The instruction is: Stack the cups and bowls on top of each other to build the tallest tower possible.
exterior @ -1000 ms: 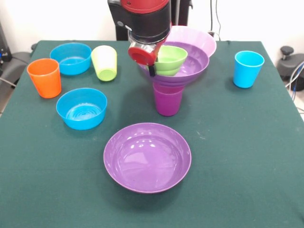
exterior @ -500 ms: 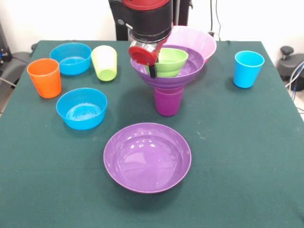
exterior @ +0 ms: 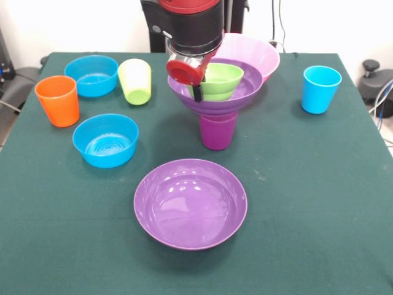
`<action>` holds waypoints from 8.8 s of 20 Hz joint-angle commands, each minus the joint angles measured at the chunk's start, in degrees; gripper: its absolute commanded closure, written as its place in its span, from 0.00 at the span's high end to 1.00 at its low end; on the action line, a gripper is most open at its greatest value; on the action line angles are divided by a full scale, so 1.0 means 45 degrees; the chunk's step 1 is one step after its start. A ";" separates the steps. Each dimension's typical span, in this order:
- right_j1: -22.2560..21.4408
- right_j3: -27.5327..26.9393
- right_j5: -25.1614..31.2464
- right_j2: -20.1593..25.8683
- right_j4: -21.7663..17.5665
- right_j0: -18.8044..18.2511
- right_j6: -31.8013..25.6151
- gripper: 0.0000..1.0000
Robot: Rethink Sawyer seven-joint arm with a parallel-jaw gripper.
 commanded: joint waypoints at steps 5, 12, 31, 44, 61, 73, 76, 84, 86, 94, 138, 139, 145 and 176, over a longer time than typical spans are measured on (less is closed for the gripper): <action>0.0631 -0.0630 -0.1472 -0.0730 -0.0213 0.0762 0.2444 0.00; 0.0861 -0.0440 -0.2713 -0.0604 0.0263 0.0784 0.2840 0.00; 0.0904 -0.0290 -0.1422 -0.1643 0.0437 0.1313 0.2315 0.00; 0.0229 0.0200 -0.0951 -0.2152 0.0847 0.1575 0.2145 0.00; -0.0231 0.0785 -0.1198 -0.2613 0.1021 0.1798 0.2236 0.00; -0.0112 0.0887 -0.1308 -0.2859 0.1367 0.2181 0.2598 0.00; -0.0106 0.0978 -0.1336 -0.2910 0.1501 0.2283 0.2564 0.00; -0.0023 0.0849 -0.0890 -0.3148 0.1769 0.2404 0.2208 0.00; -0.0035 0.0875 -0.0892 -0.3093 0.1859 0.2376 0.2086 0.00; -0.0303 0.1049 -0.0554 -0.2955 0.1900 0.2165 0.1366 0.00; -0.0356 0.0973 -0.1317 -0.2934 0.1342 0.2219 0.1276 0.00; -0.0364 0.0970 -0.1306 -0.2933 0.1342 0.2230 0.1277 0.00; -0.0345 0.0959 -0.1481 -0.2915 0.1283 0.2210 0.1248 0.00; -0.0434 0.0934 -0.2000 -0.2840 0.0944 0.2211 0.0837 0.00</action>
